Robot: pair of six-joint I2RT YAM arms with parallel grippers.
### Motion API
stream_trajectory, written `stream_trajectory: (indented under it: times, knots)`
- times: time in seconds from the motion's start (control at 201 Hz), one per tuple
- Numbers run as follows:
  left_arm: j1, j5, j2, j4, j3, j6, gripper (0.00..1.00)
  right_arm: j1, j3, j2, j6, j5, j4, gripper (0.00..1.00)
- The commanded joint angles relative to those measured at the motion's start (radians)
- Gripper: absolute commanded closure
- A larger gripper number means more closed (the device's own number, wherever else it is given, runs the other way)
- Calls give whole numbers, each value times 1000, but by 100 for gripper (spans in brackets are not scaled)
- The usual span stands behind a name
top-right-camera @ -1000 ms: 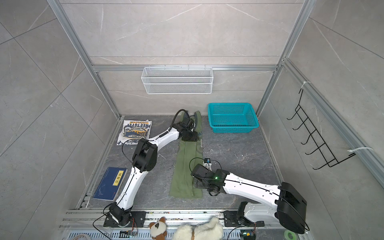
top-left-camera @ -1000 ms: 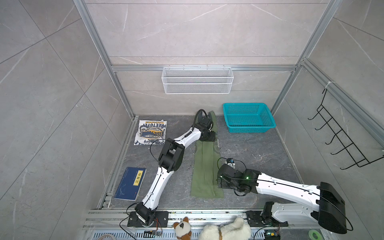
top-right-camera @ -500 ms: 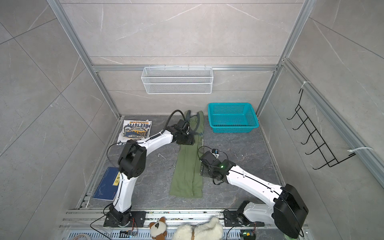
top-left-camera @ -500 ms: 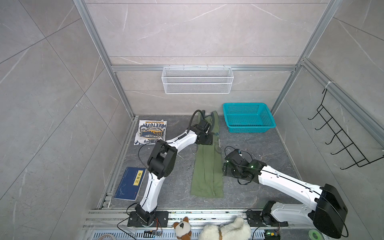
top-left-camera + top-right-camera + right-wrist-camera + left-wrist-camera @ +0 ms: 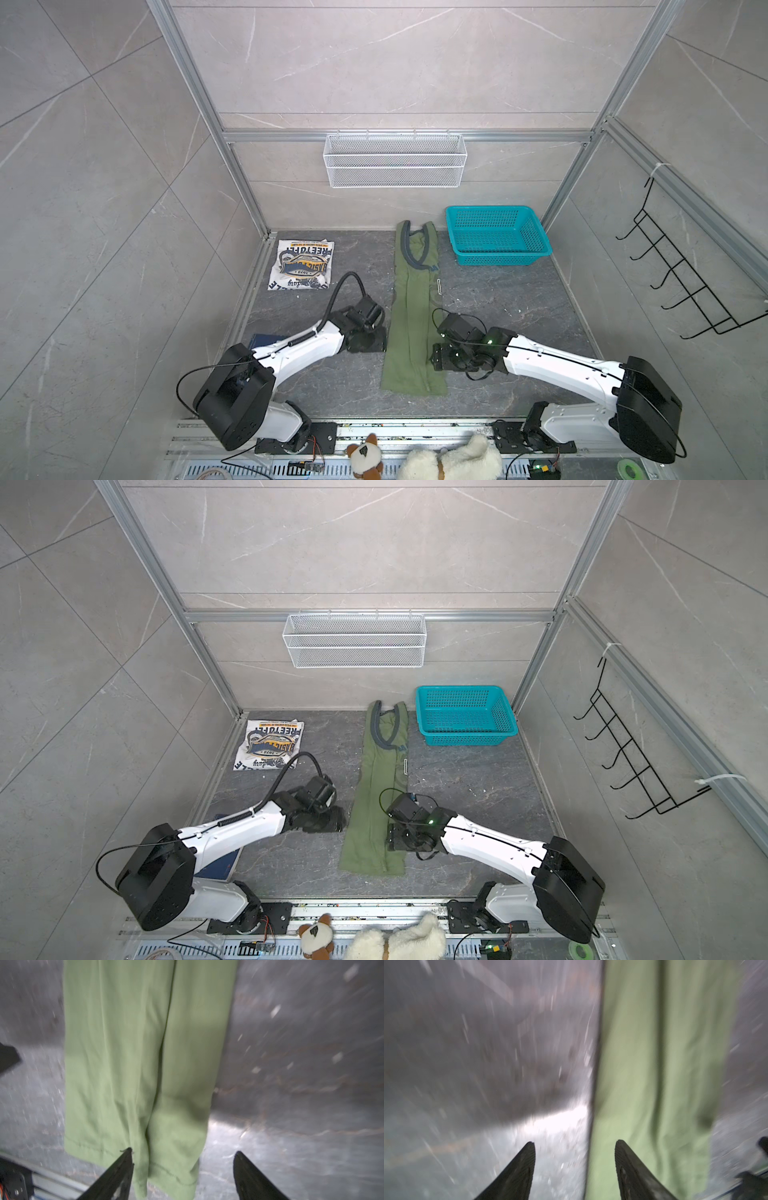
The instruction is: Fold and stack the tank tops
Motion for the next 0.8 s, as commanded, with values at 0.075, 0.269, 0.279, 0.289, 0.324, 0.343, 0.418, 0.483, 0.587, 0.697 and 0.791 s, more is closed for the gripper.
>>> stream_trajectory:
  times: [0.075,0.269,0.279,0.289,0.324,0.343,0.418,0.483,0.587,0.697,0.791]
  knots:
    - [-121,25,-96,33,-88,-185,37,13,-130,-40,111,-90,92,19]
    - [-187,58,-87,141,-151,-253,37,51,-171,-54,130,-163,200,5]
    - [-188,61,-85,150,-155,-257,37,53,-173,-55,132,-162,203,5]
    - [-189,63,-84,158,-158,-260,37,55,-174,-56,135,-161,204,4]
    - [-193,66,-77,171,-165,-273,37,60,-178,-62,144,-159,210,3]
    - [-196,65,-72,172,-167,-277,37,61,-181,-67,146,-159,215,2]
    - [-210,50,-60,170,-164,-278,37,66,-185,-88,149,-147,225,2]
    - [-216,47,-43,165,-159,-279,39,72,-175,-90,148,-122,219,2]
    - [-231,32,-5,156,-143,-281,42,78,-108,-17,124,-57,143,2]
    - [-255,26,26,158,-129,-291,48,98,-57,56,117,-9,101,4]
    - [-273,27,32,162,-131,-307,53,105,-56,70,130,-6,96,9]
